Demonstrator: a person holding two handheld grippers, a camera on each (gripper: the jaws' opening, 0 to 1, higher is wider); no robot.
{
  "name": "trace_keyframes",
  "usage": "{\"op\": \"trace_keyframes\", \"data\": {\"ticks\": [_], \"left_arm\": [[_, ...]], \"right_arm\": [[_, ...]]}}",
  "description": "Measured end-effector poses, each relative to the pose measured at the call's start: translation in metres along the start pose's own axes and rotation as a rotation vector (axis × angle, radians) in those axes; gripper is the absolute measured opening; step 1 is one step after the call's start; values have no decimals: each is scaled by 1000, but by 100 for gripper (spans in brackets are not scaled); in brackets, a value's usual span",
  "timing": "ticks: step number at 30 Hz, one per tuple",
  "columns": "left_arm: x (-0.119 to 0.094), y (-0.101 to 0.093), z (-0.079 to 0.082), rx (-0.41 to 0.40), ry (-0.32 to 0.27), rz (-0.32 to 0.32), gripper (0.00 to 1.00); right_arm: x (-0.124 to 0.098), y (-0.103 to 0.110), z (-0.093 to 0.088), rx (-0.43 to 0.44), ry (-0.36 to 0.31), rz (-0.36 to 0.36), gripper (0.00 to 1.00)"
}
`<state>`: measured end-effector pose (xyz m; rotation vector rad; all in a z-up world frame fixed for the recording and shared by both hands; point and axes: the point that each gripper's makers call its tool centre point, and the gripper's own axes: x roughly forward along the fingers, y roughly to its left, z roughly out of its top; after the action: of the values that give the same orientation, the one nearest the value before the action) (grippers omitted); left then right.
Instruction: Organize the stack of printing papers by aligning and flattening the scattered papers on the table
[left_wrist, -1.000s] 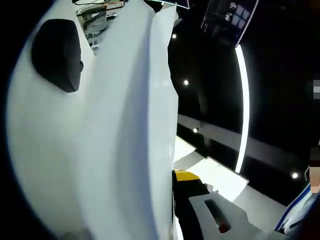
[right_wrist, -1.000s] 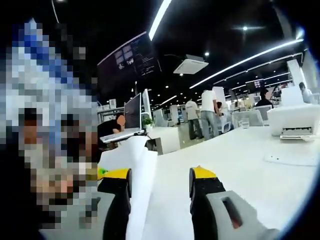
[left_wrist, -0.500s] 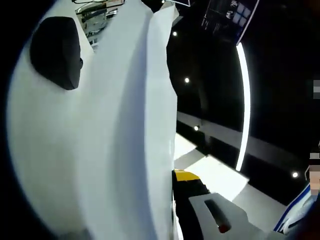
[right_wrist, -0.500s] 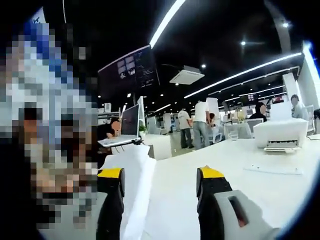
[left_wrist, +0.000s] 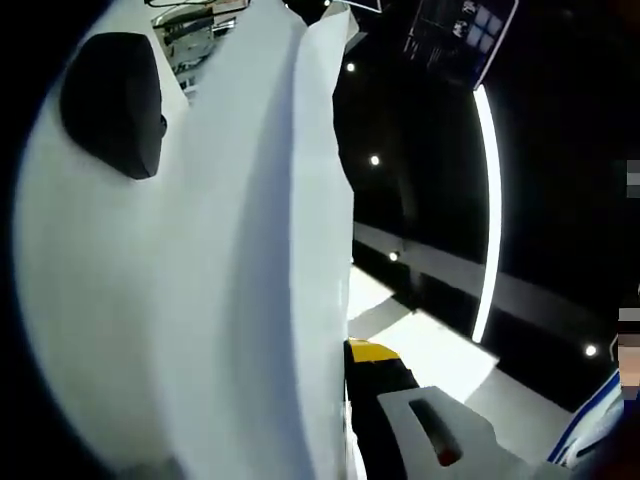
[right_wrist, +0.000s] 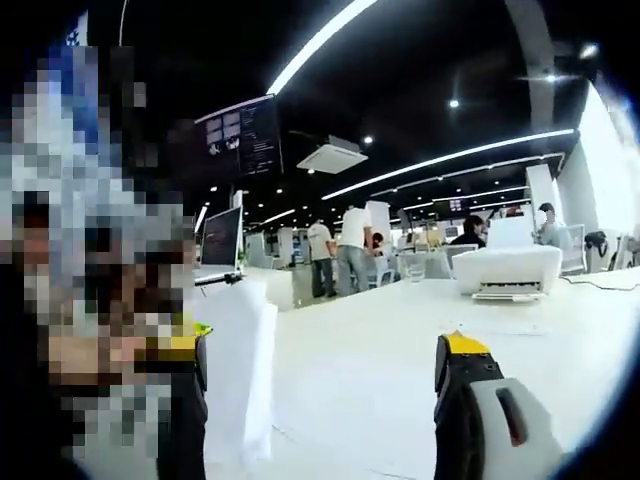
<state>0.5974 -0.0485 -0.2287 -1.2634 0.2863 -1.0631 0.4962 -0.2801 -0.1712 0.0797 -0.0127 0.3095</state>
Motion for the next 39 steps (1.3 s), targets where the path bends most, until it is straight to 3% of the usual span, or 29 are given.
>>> {"op": "trace_keyframes", "data": {"ticks": [8, 11, 20, 30, 39], "left_arm": [[0, -1, 0, 0, -1, -5, 6], [0, -2, 0, 0, -2, -6, 6], [0, -2, -1, 3, -2, -5, 6], [-1, 1, 1, 4, 1, 0, 6], [-1, 3, 0, 22, 13, 14, 6]], "right_arm": [[-27, -20, -14, 32, -1, -79, 90], [-41, -13, -19, 39, -3, -105, 90], [-63, -16, -36, 26, 47, -149, 90], [-73, -14, -55, 41, 95, -176, 90], [-58, -25, -89, 131, 131, -266, 90]]}}
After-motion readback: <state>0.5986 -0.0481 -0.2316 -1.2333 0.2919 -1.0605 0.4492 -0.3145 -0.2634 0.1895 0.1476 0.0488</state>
